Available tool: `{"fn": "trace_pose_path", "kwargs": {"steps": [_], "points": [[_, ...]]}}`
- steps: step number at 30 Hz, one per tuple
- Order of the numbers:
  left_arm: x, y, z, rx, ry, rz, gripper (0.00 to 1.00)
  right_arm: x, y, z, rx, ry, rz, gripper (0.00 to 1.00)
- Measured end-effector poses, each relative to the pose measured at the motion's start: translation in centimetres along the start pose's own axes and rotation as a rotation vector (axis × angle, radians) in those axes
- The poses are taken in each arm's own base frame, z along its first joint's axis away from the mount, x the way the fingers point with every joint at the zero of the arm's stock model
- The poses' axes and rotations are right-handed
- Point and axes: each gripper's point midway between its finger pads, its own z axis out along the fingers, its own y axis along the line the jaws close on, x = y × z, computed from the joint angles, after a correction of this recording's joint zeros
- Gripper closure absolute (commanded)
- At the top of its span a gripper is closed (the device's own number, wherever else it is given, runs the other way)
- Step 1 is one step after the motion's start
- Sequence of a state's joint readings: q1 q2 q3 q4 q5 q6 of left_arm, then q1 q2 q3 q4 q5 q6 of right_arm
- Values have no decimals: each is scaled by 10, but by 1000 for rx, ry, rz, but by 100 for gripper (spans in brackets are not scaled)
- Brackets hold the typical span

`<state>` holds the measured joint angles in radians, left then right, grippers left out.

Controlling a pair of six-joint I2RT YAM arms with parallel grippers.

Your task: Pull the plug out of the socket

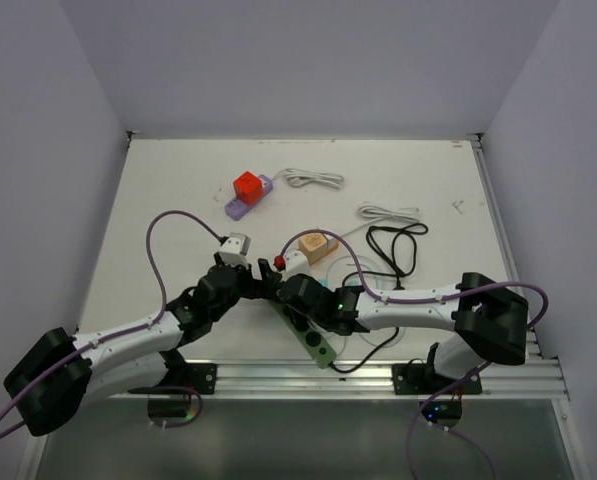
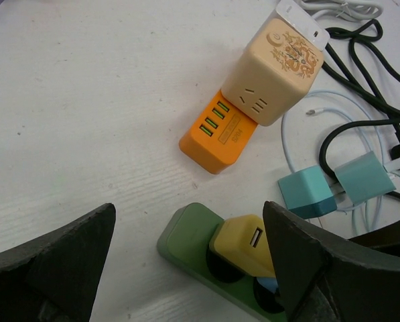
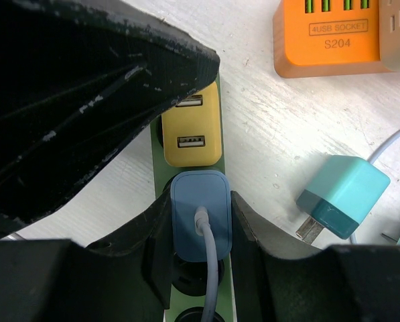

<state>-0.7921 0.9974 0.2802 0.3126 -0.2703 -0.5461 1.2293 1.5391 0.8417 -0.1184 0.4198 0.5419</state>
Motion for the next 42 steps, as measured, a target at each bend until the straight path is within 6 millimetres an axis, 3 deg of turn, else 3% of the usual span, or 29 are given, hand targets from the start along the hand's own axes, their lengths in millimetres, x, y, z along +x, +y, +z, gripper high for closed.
{"fn": "trace_pose_path", "kwargs": {"steps": [6,22,34,42], "points": [[18,1,-3,37,27,-20,8,0,0,0,0,0,-1,100],[28,-2,-1,104,-45,-165,19,0,0,0,-24,29,19,100],[25,-4,7,106,-72,-210,21,-4,-1,3,-90,83,110,100],[30,-4,12,104,-69,-226,22,-3,7,2,73,89,-68,100]]}}
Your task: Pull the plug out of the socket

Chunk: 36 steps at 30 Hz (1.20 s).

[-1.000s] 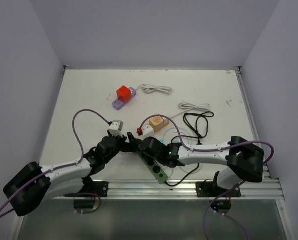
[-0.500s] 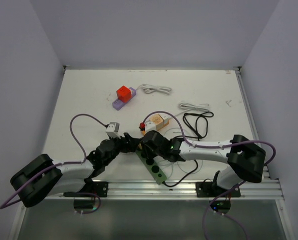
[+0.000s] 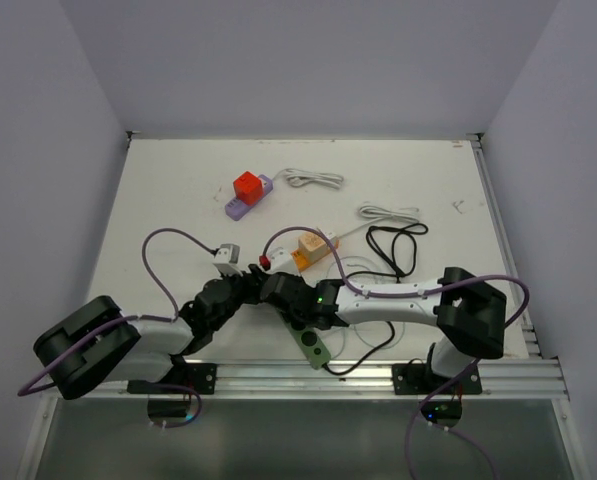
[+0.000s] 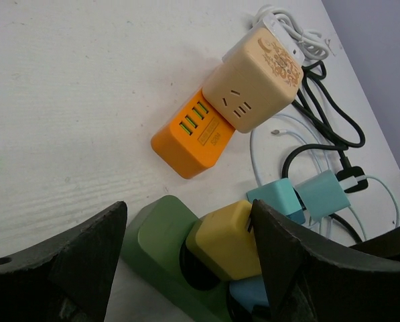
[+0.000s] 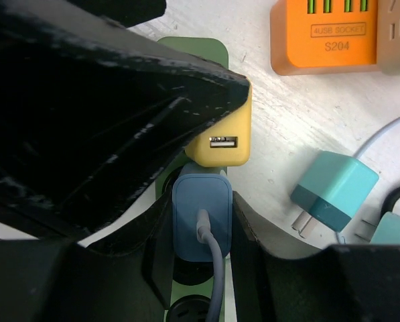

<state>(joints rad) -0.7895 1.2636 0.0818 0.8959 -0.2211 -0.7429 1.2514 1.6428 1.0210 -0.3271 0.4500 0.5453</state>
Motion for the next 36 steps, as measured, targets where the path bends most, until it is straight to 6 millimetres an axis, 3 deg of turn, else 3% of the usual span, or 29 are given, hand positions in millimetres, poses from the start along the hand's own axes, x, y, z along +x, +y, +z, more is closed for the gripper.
{"fn": "trace_pose_path", "kwargs": {"steps": [7,16,21,29,36], "points": [[3,-4,4,18,-7,-11,23,1,-3,-2,50,-2,-31,100],[2,-15,7,49,-11,-25,36,2,-17,-5,-110,10,180,100],[2,-17,7,57,-10,-26,37,3,-15,-6,-100,15,160,100],[3,-15,6,54,-8,-25,37,2,-6,-6,75,20,-22,100],[4,-18,6,63,-7,-24,39,3,-15,-5,3,21,101,100]]}}
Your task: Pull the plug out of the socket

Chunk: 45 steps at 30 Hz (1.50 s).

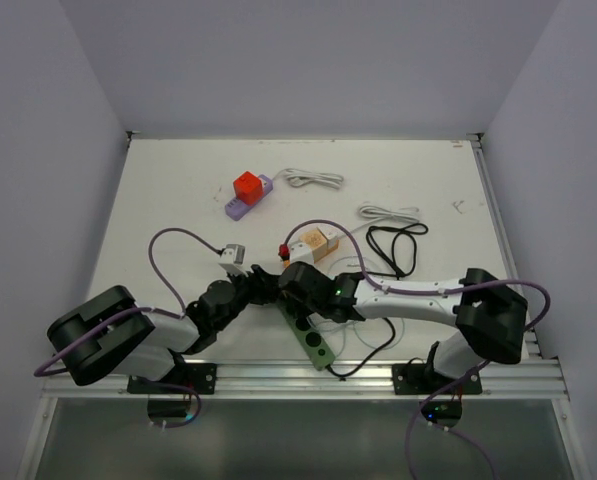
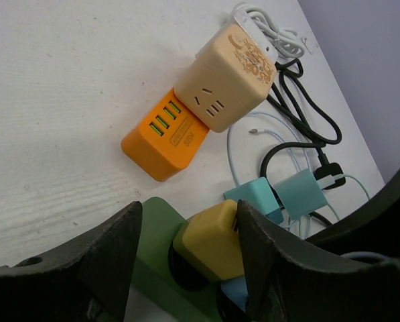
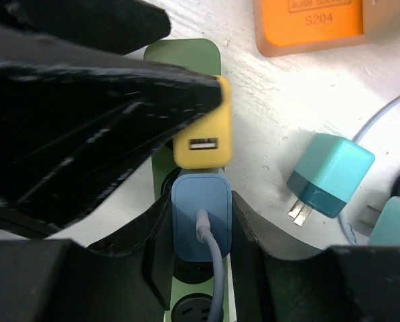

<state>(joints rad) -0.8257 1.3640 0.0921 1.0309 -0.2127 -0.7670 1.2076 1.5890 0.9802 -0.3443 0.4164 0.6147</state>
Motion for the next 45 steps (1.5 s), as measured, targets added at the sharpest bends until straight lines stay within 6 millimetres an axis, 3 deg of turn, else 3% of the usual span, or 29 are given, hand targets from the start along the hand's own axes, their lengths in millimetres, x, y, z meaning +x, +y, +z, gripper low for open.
{"fn": "trace_pose_path", "kwargs": {"steps": [6,15,19,25,29,32,34,41,45], "points": [[0,0,1,-1,0,1,39,-13,-10,-9,-117,-11,174,100],[0,0,1,-2,-1,1,38,-21,14,-17,-101,-34,77,100],[0,0,1,-4,-1,1,35,-25,12,-22,-98,-47,79,100],[0,3,0,-16,-2,2,30,-56,-3,-55,-118,-148,137,100],[-1,4,-2,-26,0,7,29,-77,-28,-80,-114,-238,208,99],[-2,6,-5,-37,4,13,27,-81,-52,-84,-78,-265,252,99],[-2,7,-8,-43,8,20,27,-78,-73,-79,-33,-264,281,94],[-5,9,-11,-63,21,52,26,-46,-154,-52,150,-198,408,93],[-5,9,-10,-70,28,66,26,-35,-184,-45,210,-172,477,92]]}}
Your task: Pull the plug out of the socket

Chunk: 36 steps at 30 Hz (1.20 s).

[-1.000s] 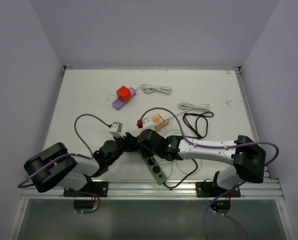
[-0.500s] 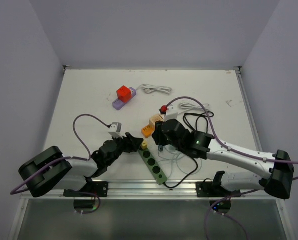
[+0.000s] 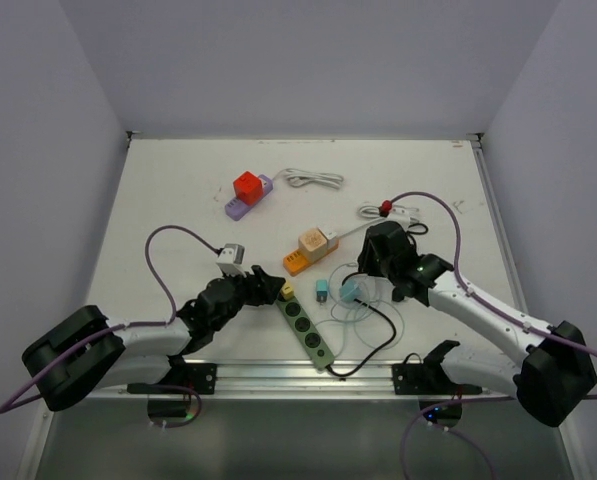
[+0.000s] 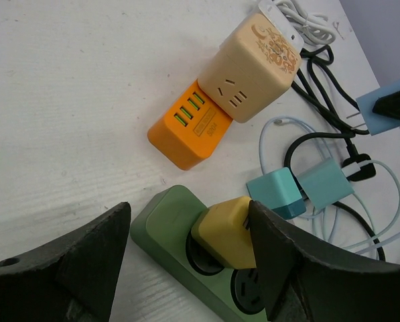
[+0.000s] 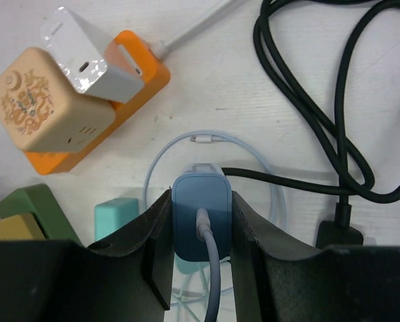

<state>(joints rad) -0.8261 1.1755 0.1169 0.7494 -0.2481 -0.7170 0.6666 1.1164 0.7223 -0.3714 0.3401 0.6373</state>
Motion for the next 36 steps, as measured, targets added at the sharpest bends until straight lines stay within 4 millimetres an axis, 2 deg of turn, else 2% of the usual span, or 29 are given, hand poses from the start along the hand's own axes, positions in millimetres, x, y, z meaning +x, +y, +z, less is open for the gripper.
{"fn": "trace_pose_path", "kwargs": {"steps": [3,7,12,13,14,15,17,20,27,31,36], "points": [[0,0,0,-2,3,3,25,-6,-15,6,33,0,46,85],[0,0,0,-4,5,4,24,-11,-32,18,73,7,103,81],[0,0,1,-7,9,6,23,-3,-50,35,110,60,145,77],[0,0,1,-7,9,6,23,0,-53,37,118,72,152,73],[0,0,1,-7,9,6,23,1,-54,39,118,82,158,65],[0,0,1,-8,9,6,23,2,-55,40,118,89,161,62],[0,0,1,-9,10,7,23,2,-53,42,101,95,168,53],[0,0,2,-9,11,7,22,0,-44,43,54,96,177,46],[0,0,2,-12,14,9,21,-2,-36,40,9,97,179,44],[-2,-1,4,-19,22,33,19,-12,-34,27,-8,64,168,39],[-5,-2,7,-38,45,80,15,-44,-19,-2,-94,-26,143,34]]}}
